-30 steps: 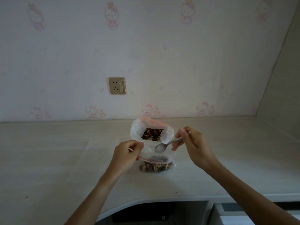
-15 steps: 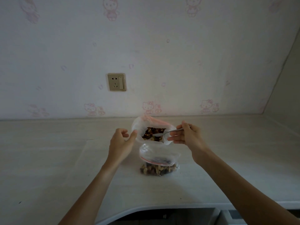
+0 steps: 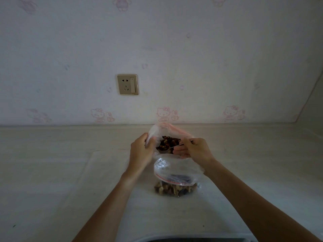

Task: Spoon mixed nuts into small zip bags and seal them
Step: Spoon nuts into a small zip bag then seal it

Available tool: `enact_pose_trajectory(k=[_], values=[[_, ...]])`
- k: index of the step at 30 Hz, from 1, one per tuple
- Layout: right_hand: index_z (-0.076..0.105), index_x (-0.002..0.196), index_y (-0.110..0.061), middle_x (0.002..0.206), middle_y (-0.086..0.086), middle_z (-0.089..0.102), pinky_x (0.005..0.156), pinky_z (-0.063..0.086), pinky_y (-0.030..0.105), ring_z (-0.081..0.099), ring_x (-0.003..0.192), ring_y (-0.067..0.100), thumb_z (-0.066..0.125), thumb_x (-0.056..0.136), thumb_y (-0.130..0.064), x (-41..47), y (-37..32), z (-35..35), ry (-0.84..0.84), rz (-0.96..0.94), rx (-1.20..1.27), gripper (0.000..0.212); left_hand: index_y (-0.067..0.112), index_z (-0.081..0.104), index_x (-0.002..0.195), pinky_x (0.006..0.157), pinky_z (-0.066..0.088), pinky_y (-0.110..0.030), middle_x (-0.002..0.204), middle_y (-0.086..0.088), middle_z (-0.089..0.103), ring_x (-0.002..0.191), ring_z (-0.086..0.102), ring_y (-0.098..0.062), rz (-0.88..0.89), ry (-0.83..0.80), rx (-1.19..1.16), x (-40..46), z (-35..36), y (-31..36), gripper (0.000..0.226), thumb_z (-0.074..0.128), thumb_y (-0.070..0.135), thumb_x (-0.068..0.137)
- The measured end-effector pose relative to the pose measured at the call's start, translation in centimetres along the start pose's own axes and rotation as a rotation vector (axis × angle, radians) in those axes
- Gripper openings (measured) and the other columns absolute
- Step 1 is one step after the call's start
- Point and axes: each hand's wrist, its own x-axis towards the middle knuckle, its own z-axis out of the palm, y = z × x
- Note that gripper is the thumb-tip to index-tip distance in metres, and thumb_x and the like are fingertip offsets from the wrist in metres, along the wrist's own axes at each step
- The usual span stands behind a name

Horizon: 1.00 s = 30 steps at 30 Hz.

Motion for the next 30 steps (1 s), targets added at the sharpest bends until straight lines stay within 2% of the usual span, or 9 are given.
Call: enact_pose_trajectory(k=[2, 3, 6, 11, 19, 23, 25, 28, 30], values=[[0.069, 0.096, 0.01, 0.087, 0.028, 0.076, 0.069, 0.065, 0.043, 0.077, 0.079, 0.037, 0.053, 0.106, -0.011, 0.4, 0.3, 0.4, 0.015, 0.007, 0.067, 0.028, -0.002, 0.051, 0.077, 0.054, 0.047, -0.044, 0.064, -0.017, 0.053, 0.057, 0.062, -0.032, 0.005, -0.002, -0.046, -0.1, 0.1, 0.3, 0.04, 0.063, 0.029, 0.1], [0.068, 0.094, 0.009, 0.086, 0.028, 0.075, 0.066, 0.065, 0.042, 0.077, 0.076, 0.036, 0.052, 0.106, -0.01, 0.6, 0.4, 0.5, 0.014, 0.005, 0.078, 0.028, -0.002, 0.053, 0.078, 0.055, 0.05, -0.045, 0.064, -0.015, 0.054, 0.059, 0.065, -0.034, 0.003, -0.001, -0.066, -0.2, 0.1, 0.5, 0.039, 0.064, 0.029, 0.1], [0.067, 0.091, 0.004, 0.082, 0.023, 0.075, 0.066, 0.065, 0.038, 0.076, 0.074, 0.032, 0.051, 0.107, -0.01, 1.0, 0.9, 0.7, 0.017, -0.003, 0.074, 0.027, -0.004, 0.059, 0.085, 0.058, 0.055, -0.048, 0.075, -0.022, 0.063, 0.06, 0.068, -0.033, 0.014, -0.008, -0.085, -0.3, 0.1, 0.6, 0.035, 0.062, 0.027, 0.103], [0.07, 0.091, 0.001, 0.081, 0.022, 0.077, 0.075, 0.065, 0.047, 0.077, 0.08, 0.036, 0.054, 0.106, -0.012, 1.1, 1.8, 0.4, 0.045, -0.056, 0.027, 0.026, -0.004, 0.063, 0.091, 0.056, 0.056, -0.044, 0.088, -0.025, 0.069, 0.055, 0.069, -0.026, 0.022, -0.016, -0.083, -0.5, 0.1, 1.0, 0.032, 0.061, 0.026, 0.104], [0.071, 0.094, 0.002, 0.083, 0.02, 0.078, 0.072, 0.065, 0.042, 0.078, 0.083, 0.035, 0.051, 0.107, -0.011, 1.2, 1.8, -0.2, 0.024, -0.003, 0.111, 0.027, -0.004, 0.064, 0.093, 0.059, 0.06, -0.05, 0.087, -0.022, 0.071, 0.055, 0.07, -0.018, 0.035, -0.002, -0.102, -0.6, 0.0, 1.0, 0.031, 0.06, 0.024, 0.105], [0.07, 0.101, 0.005, 0.089, 0.021, 0.078, 0.067, 0.064, 0.035, 0.078, 0.085, 0.034, 0.05, 0.107, -0.011, 0.7, 1.7, -0.7, 0.006, 0.017, 0.178, 0.026, -0.007, 0.06, 0.09, 0.062, 0.059, -0.055, 0.083, -0.028, 0.064, 0.062, 0.065, -0.034, 0.058, 0.02, -0.111, -0.6, 0.0, 1.0, 0.035, 0.06, 0.025, 0.104], [0.069, 0.104, 0.007, 0.092, 0.023, 0.078, 0.071, 0.065, 0.036, 0.078, 0.087, 0.035, 0.05, 0.107, -0.011, 0.5, 1.6, -0.9, -0.002, 0.028, 0.207, 0.026, -0.008, 0.058, 0.089, 0.065, 0.058, -0.058, 0.082, -0.03, 0.061, 0.062, 0.058, -0.032, 0.07, 0.018, -0.12, -0.6, -0.1, 1.0, 0.037, 0.06, 0.026, 0.104], [0.068, 0.105, 0.007, 0.093, 0.023, 0.078, 0.072, 0.066, 0.036, 0.078, 0.088, 0.034, 0.05, 0.107, -0.013, 0.3, 1.4, -1.3, -0.007, 0.045, 0.234, 0.027, -0.008, 0.06, 0.095, 0.069, 0.058, -0.061, 0.089, -0.03, 0.065, 0.07, 0.063, -0.048, 0.068, 0.001, -0.144, -0.7, -0.1, 1.1, 0.037, 0.06, 0.028, 0.104], [0.069, 0.106, 0.006, 0.094, 0.023, 0.078, 0.072, 0.065, 0.035, 0.078, 0.088, 0.034, 0.05, 0.108, -0.014, 0.2, 1.4, -1.6, -0.008, 0.047, 0.24, 0.027, -0.006, 0.062, 0.097, 0.07, 0.058, -0.06, 0.093, -0.028, 0.069, 0.074, 0.065, -0.05, 0.061, -0.002, -0.152, -0.7, -0.1, 1.1, 0.036, 0.06, 0.029, 0.104]])
